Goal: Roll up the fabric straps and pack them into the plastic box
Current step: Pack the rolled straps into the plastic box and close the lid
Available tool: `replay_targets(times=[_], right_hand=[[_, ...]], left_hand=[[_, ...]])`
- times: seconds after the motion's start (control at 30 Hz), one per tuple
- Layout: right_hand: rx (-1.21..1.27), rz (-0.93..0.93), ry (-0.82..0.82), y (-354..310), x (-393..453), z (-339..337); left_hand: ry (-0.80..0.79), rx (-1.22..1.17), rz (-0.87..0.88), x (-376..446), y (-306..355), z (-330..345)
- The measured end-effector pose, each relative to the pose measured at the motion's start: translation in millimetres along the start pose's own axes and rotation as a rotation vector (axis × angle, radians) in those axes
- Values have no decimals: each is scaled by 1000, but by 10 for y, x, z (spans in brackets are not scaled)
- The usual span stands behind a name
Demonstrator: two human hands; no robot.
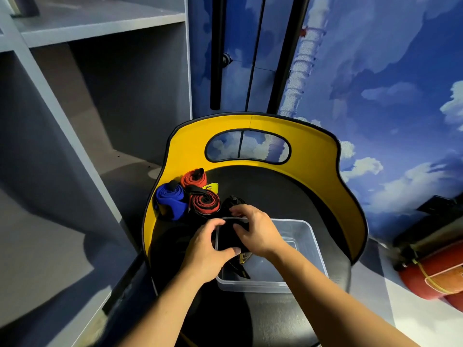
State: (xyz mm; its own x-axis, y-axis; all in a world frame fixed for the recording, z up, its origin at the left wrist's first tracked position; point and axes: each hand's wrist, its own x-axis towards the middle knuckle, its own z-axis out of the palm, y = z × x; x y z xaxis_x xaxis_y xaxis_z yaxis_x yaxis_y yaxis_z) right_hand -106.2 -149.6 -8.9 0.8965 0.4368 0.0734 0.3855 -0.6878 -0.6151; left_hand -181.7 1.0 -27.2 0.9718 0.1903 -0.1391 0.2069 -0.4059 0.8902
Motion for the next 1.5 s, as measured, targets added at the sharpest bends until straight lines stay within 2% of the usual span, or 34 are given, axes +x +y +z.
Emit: replay_targets(times=[0.27,0.53,0.83,0.97,1.1,1.3,1.5], right_hand=[[-138,-96,7,158,-123,-49],[-180,-111,-216,232,-196,-224],[-202,-114,-209,275,-178,-191],[-195,-126,-201,300,-172,-160],[-185,-119,-199,312,-166,-137],[-173,-108,-198,329,-167,-111],[-165,-107,-189,342,-168,-110]], left_hand=[[-19,-9,-48,10,-20,-35],[-22,19,-73,18,-33,-88],[-14,36,-73,44,6,-194],[171,165,-83,166,-6,-472],[263,481,-7,392,7,-787],[285,808,84,662,-30,-970],[287,840,77,723,-119,-950]])
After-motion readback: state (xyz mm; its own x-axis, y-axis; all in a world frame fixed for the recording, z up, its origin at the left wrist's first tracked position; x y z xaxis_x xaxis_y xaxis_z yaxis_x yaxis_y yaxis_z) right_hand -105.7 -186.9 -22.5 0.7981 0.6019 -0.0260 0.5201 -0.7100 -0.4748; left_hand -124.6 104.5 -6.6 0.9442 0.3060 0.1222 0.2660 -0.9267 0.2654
